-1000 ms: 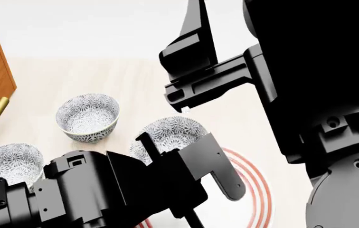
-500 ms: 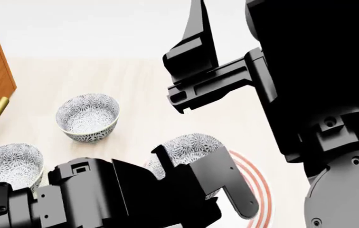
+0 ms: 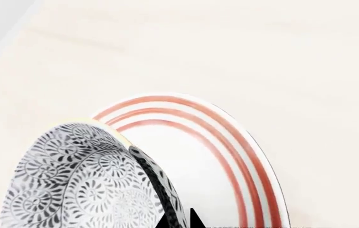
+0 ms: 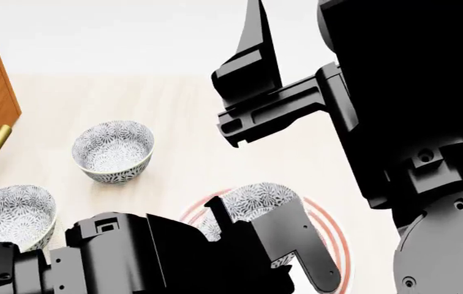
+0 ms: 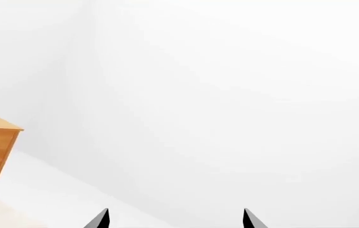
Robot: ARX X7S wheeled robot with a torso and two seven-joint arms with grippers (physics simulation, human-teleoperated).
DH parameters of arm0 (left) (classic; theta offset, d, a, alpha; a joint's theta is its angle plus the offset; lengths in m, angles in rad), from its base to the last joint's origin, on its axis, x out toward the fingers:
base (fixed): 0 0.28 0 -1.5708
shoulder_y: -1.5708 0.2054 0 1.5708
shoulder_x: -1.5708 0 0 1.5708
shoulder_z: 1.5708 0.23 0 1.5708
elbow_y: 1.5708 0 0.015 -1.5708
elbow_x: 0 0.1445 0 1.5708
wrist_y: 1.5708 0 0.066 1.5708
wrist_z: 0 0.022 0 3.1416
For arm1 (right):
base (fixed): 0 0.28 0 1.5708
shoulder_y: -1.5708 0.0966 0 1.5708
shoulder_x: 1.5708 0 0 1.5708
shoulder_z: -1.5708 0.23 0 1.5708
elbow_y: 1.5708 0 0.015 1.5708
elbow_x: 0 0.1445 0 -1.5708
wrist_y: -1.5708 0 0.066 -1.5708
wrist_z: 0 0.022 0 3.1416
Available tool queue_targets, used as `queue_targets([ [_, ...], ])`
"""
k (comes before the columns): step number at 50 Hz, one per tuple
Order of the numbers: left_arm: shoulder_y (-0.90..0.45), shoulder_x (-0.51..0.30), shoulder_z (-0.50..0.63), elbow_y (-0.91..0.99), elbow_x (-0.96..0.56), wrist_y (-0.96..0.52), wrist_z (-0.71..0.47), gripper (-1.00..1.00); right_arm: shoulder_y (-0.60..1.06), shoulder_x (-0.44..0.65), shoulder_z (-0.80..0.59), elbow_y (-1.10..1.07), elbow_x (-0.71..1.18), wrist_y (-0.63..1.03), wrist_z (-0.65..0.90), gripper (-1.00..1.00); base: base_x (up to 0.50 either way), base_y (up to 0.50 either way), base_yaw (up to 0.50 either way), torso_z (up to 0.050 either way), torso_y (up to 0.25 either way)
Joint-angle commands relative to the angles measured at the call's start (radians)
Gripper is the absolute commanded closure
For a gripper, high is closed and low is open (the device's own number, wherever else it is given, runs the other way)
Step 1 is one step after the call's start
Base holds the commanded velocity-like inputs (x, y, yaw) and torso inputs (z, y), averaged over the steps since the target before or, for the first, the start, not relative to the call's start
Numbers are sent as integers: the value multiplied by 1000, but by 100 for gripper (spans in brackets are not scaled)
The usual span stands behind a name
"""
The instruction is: Put the bowl at the front on the plate.
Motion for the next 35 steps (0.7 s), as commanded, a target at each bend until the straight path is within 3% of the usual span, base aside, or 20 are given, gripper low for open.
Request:
queue_targets([
  [1,15,1,-6,-10,20,11,-2,100,-11,1,-6,7,-14,-13,-12,-100,0,0,0,0,0],
  [35,29,1,-6,-66,18,67,3,100,-75,14,-20,35,-71,-78,-54,-100,0,0,0,1,0],
])
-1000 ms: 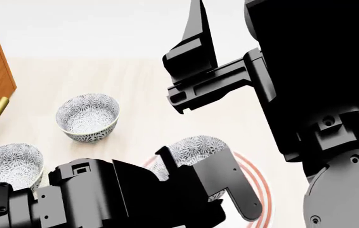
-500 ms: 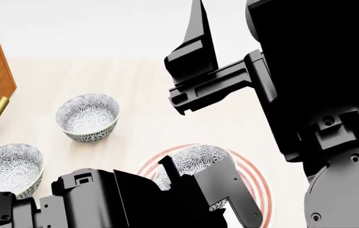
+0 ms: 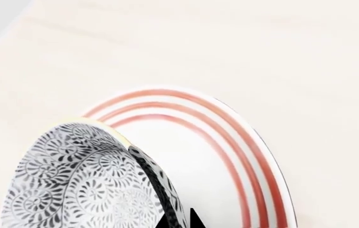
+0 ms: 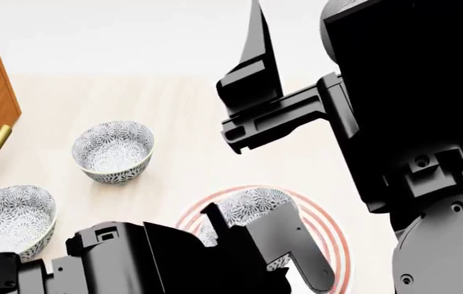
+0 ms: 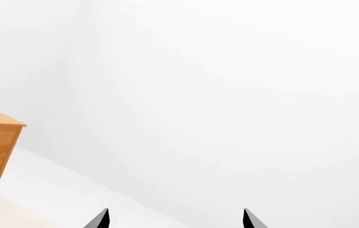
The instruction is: Put the bowl at the front on the plate.
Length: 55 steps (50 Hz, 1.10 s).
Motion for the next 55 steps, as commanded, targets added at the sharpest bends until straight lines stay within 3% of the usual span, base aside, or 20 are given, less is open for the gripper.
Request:
queue_targets([
  [1,-15,1,-6,-24,6,18,4,100,-24,2,-10,29,-39,-34,-31,-100,0,0,0,0,0],
  [55,-62,1,-6,-65,-8,57,38,100,-1,20,-15,49,-27,-19,-22,-100,0,0,0,0,1],
])
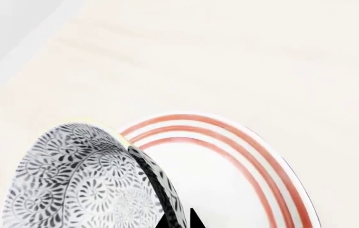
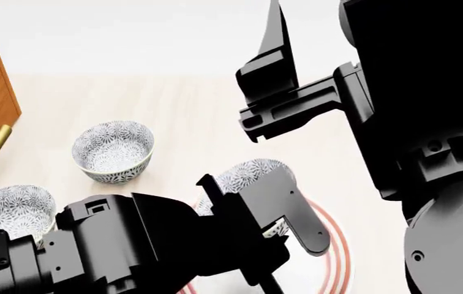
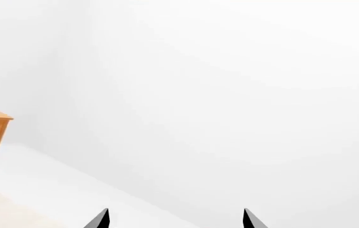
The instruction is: Put the bowl at the front on the plate.
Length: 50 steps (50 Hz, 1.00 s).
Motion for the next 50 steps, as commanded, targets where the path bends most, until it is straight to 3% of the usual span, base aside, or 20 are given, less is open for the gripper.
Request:
queue_targets([
  [1,7,1,-7,-1,18,3,-7,100,-2,1,-4,2,-5,-3,0,-100,0,0,0,0,0],
  [50,122,1,-8,9,120,-41,-21,100,-54,2,-15,2,-35,-60,-18,-100,0,0,0,0,0],
])
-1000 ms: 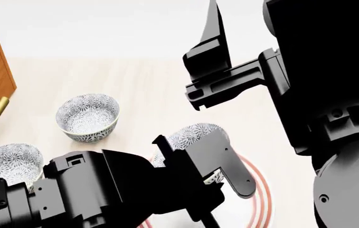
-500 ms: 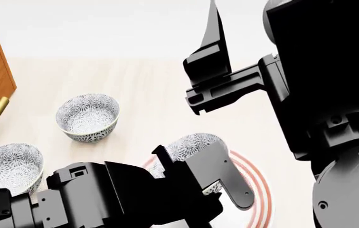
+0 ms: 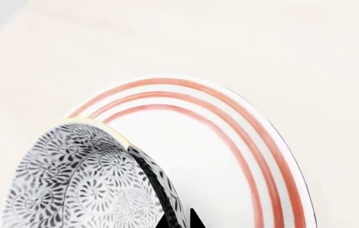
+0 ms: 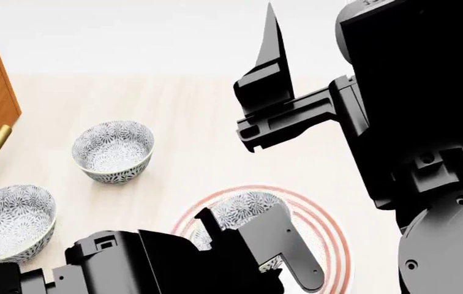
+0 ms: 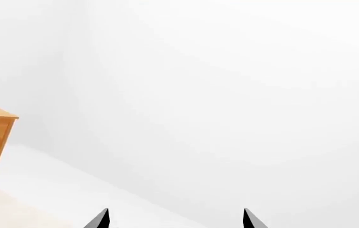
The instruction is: Put the bowl at the front on the plate.
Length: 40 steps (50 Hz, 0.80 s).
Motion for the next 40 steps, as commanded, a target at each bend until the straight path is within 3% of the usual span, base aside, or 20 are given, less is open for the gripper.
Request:
queue_targets([
  [1,11,1,-8,8,51,-43,-6,100,-10,-3,-5,6,-11,-15,-10,-100,0,0,0,0,0],
  [17,30,1,-9,12,88,-73,-16,100,-39,9,1,-1,-19,-40,-11,-100,0,0,0,1,0],
  [40,46,1,-8,3,69,-6,-49,100,-57,10,-4,4,-32,-63,-26,-100,0,0,0,0,0],
])
